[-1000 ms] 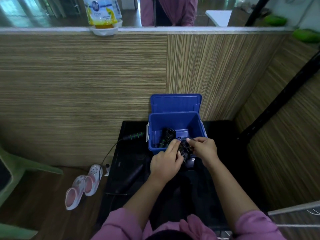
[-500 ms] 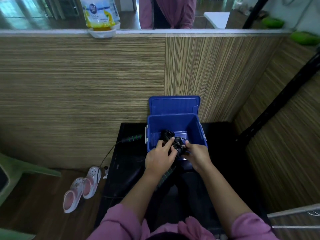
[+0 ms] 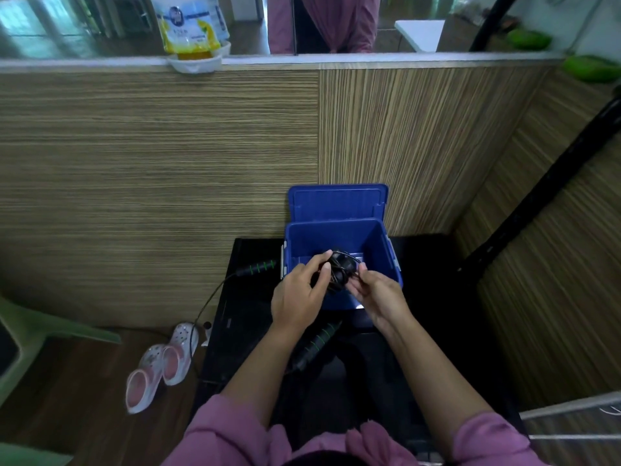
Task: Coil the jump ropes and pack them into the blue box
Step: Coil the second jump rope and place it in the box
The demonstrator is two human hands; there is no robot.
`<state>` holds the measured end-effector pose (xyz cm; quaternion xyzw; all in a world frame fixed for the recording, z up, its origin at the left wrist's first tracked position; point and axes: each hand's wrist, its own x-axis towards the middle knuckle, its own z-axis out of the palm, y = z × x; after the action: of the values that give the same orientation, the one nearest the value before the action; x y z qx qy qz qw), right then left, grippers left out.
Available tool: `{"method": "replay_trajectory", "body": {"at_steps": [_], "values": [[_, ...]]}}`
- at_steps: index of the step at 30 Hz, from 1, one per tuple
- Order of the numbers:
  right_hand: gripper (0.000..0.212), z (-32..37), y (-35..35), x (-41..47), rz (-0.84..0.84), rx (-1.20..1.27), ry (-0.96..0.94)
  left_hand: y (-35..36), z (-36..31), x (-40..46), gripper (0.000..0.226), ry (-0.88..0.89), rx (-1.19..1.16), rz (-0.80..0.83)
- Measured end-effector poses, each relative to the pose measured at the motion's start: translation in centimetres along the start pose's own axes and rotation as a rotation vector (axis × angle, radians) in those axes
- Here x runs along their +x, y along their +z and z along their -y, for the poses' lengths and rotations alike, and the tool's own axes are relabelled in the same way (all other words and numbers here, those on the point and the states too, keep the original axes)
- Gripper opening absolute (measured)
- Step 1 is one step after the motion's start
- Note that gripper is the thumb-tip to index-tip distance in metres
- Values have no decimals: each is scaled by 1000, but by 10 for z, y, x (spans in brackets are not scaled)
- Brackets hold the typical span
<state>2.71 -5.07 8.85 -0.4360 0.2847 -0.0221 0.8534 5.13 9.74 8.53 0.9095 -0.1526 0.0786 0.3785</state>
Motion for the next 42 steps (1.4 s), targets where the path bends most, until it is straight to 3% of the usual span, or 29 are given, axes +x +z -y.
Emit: {"method": "replay_trajectory", "body": {"at_steps": [6,11,17,26,35,38,42], "values": [[22,-2,0,-6,-11,-142,-72,1,8,-11,45,50,-37,15],[22,6,-1,-6,-91,-308,-17,2,12,-21,45,119,-27,35],[17,13,-6,-4,-70,-244,227,3,8,-20,50,57,8,13],[13,29,-3,-4,-9,-201,308,5,8,-14,51,53,79,-46],[12,18,11,-8,-114,-117,161,5,8,-4,59,-20,178,-39],[16,15,11,-9,-71,-161,112,6,3,2,61,-57,181,-33],[19,7,10,-7,3,-93,47,9,0,7,41,-118,189,-14]]}}
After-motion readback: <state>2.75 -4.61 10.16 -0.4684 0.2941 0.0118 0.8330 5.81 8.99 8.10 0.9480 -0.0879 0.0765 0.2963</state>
